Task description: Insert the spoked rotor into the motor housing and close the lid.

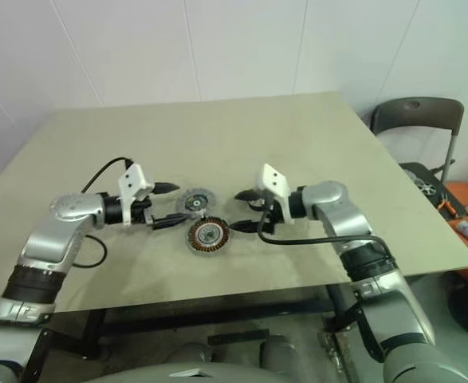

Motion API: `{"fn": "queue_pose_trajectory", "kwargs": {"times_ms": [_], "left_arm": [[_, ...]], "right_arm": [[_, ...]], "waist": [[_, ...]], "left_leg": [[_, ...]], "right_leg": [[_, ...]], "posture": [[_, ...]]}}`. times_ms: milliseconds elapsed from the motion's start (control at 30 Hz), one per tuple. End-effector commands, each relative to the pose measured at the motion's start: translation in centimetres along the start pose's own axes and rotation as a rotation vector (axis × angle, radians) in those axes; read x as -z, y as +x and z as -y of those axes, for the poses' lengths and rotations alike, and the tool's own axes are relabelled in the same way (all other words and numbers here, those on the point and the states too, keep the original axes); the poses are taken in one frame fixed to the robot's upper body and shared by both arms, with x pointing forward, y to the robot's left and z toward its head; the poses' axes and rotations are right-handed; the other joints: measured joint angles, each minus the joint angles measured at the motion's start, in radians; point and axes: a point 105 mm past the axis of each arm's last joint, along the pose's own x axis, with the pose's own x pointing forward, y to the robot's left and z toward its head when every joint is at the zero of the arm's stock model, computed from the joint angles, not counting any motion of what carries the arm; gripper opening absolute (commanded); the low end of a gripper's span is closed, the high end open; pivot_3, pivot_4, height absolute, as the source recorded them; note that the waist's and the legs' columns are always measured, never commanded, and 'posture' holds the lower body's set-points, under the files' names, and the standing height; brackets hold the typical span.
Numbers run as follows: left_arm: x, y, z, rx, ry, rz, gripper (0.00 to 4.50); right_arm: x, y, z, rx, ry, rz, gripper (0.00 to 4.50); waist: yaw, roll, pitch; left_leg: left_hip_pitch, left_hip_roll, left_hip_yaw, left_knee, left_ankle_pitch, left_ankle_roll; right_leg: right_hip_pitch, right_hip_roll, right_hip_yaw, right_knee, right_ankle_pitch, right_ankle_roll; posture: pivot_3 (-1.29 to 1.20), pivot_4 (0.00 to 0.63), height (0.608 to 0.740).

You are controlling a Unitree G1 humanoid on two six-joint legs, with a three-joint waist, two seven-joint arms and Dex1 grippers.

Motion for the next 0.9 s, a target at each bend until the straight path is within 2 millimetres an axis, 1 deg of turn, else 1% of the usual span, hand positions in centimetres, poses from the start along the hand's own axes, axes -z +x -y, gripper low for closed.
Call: {"fn": "queue_pose_trajectory", "kwargs": {"times_ms": [33, 200, 233, 267, 400, 500, 733, 900], "left_arm": [[-0.9, -2.0, -0.5, -0.069, 0.017, 0.033, 4.50], [0.4, -3.9, 0.3, -0.100, 0.010, 0.007, 4.50], [0.5, -4.2, 0.5, -0.099, 0.004, 0.005, 4.50], [0.7, -4.5, 0.6, -0.099, 0.000, 0.004, 4.50], [1.2, -5.6, 0.8, -0.145, -0.003, 0.006, 4.50], [1.4, -5.9, 1.0, -0.165, -0.027, 0.012, 4.50], [1.6, -5.8, 1.3, -0.185, -0.040, 0.019, 4.50], [1.5, -5.7, 1.4, -0.190, -0.041, 0.024, 4.50]], "right_arm": [[-2.4, 1.0, -0.2, -0.025, -0.067, 0.040, 2.46], [-2.1, 2.5, -0.7, -0.070, -0.085, 0.011, 0.73], [-2.0, 2.7, -0.8, -0.080, -0.090, 0.001, 0.30], [-1.8, 3.0, -1.0, -0.089, -0.093, -0.011, 0.03], [-1.0, 3.8, -1.4, -0.131, -0.110, -0.056, 0.03], [-0.4, 4.0, -1.4, -0.151, -0.131, -0.093, 0.03], [0.0, 4.6, -1.7, -0.188, -0.139, -0.105, 0.03], [0.5, 5.0, -0.9, -0.155, -0.182, -0.137, 0.03]], "waist": [[0.004, 0.000, 0.000], [0.005, 0.000, 0.000], [0.005, 0.000, 0.000], [0.004, 0.000, 0.000], [0.004, 0.000, 0.000], [0.004, 0.000, 0.000], [0.004, 0.000, 0.000], [0.002, 0.000, 0.000]], "left_leg": [[0.000, 0.000, 0.000, 0.000, 0.000, 0.000], [0.000, 0.000, 0.000, 0.000, 0.000, 0.000], [0.000, 0.000, 0.000, 0.000, 0.000, 0.000], [0.000, 0.000, 0.000, 0.000, 0.000, 0.000], [0.001, 0.000, 0.001, 0.000, 0.000, 0.000], [0.001, 0.000, 0.001, 0.000, 0.000, 0.000], [0.001, 0.000, 0.001, 0.000, 0.000, 0.000], [0.002, 0.000, 0.001, 0.000, 0.000, -0.001]], "right_leg": [[0.000, 0.000, 0.000, 0.000, 0.000, 0.000], [0.000, 0.000, 0.000, 0.000, 0.000, 0.000], [0.000, 0.000, 0.000, 0.000, 0.000, 0.000], [0.000, 0.000, 0.000, 0.000, 0.000, 0.000], [0.000, 0.000, 0.000, 0.001, 0.000, 0.000], [0.000, 0.000, 0.000, 0.001, 0.000, 0.000], [0.001, 0.000, 0.000, 0.001, 0.000, -0.001], [0.001, 0.001, 0.000, 0.001, 0.000, -0.001]], "posture": [[0.00, 0.000, 0.740], [0.00, 0.000, 0.740], [0.00, 0.000, 0.740], [0.00, 0.000, 0.740], [0.00, 0.000, 0.740], [0.00, 0.000, 0.740], [0.00, 0.000, 0.740], [0.00, 0.000, 0.740]]}}
